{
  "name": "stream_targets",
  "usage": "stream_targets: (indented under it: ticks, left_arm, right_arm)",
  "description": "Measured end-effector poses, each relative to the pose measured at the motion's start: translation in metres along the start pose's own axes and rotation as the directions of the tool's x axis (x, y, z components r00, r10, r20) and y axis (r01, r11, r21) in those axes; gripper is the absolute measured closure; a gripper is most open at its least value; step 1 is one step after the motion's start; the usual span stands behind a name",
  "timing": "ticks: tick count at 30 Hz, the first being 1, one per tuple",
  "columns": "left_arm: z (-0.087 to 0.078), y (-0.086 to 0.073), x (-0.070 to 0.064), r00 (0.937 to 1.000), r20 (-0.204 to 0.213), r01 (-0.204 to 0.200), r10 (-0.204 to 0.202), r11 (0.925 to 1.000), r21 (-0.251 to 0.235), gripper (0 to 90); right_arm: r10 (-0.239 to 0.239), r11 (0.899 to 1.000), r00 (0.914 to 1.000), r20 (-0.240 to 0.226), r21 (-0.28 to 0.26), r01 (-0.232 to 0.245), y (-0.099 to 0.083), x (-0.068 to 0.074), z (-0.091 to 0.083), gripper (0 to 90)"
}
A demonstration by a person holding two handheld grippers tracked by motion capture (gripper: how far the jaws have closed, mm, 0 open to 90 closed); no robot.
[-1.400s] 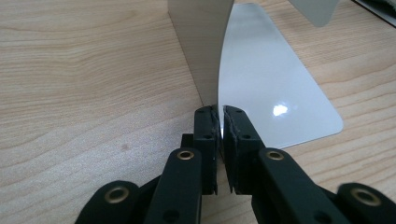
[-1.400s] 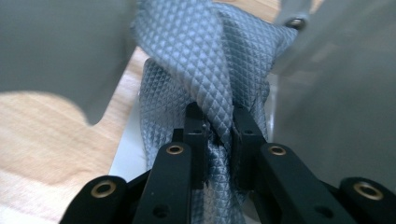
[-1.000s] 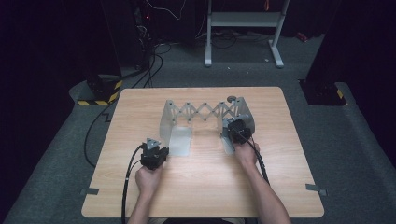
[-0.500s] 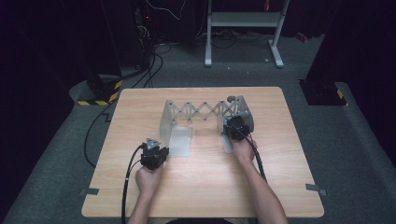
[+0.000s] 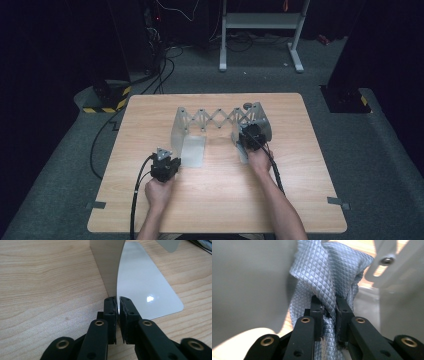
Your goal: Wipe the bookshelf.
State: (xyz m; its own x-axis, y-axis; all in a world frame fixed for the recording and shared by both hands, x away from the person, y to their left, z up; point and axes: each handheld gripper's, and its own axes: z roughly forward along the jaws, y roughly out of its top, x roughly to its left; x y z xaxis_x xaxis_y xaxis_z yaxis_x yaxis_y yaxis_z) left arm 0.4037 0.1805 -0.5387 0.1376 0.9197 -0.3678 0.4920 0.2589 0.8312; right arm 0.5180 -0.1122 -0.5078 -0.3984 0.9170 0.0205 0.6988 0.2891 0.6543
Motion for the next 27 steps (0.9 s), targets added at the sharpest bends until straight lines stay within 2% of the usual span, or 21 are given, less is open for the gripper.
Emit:
stream_targets:
  ticks: [3, 7, 11, 14, 16, 21, 24, 27]
  left_arm:
    - [0.0, 0.0, 0.0, 1.0, 0.0, 0.0, 0.0, 1.0, 0.0, 83.4]
    - [0.0, 0.0, 0.0, 1.0, -0.001, -0.003, 0.003, 1.0, 0.001, 83.4]
    - [0.0, 0.0, 0.0, 1.0, -0.001, -0.002, 0.002, 1.0, 0.001, 83.4]
    - [0.0, 0.0, 0.0, 1.0, -0.001, -0.004, 0.004, 1.0, 0.002, 83.4]
    - [0.0, 0.0, 0.0, 1.0, -0.002, -0.003, 0.003, 1.0, 0.0, 83.4]
    - [0.0, 0.0, 0.0, 1.0, -0.001, -0.004, 0.004, 1.0, 0.002, 83.4]
    - [0.0, 0.0, 0.0, 1.0, 0.001, 0.001, -0.001, 1.0, 0.001, 83.4]
    - [0.0, 0.0, 0.0, 1.0, 0.001, 0.001, -0.001, 1.0, 0.002, 83.3]
  right_arm:
    - [-0.011, 1.0, 0.9999, 0.006, 0.004, 0.011, 0.0, 0.0, 0.0, 80.5]
    - [-0.016, 1.0, 0.9989, 0.043, 0.003, 0.015, 0.0, -0.005, -0.001, 80.4]
    - [0.016, 1.0, 0.9996, 0.024, -0.013, -0.016, 0.001, -0.003, 0.003, 80.4]
    - [0.001, 1.0, 1.0, -0.004, 0.001, -0.001, 0.004, 0.004, 0.003, 80.4]
    - [-0.016, 1.0, 0.9998, 0.008, 0.008, 0.016, 0.006, 0.003, 0.002, 80.4]
    - [-0.021, 1.0, 0.9975, 0.067, 0.023, 0.02, 0.008, -0.005, 0.002, 80.4]
    - [0.0, 1.0, 0.9991, 0.042, 0.009, 0.0, 0.01, -0.001, 0.006, 80.5]
    - [-0.002, 1.0, 1.0, 0.004, -0.002, 0.002, 0.01, 0.007, 0.01, 80.4]
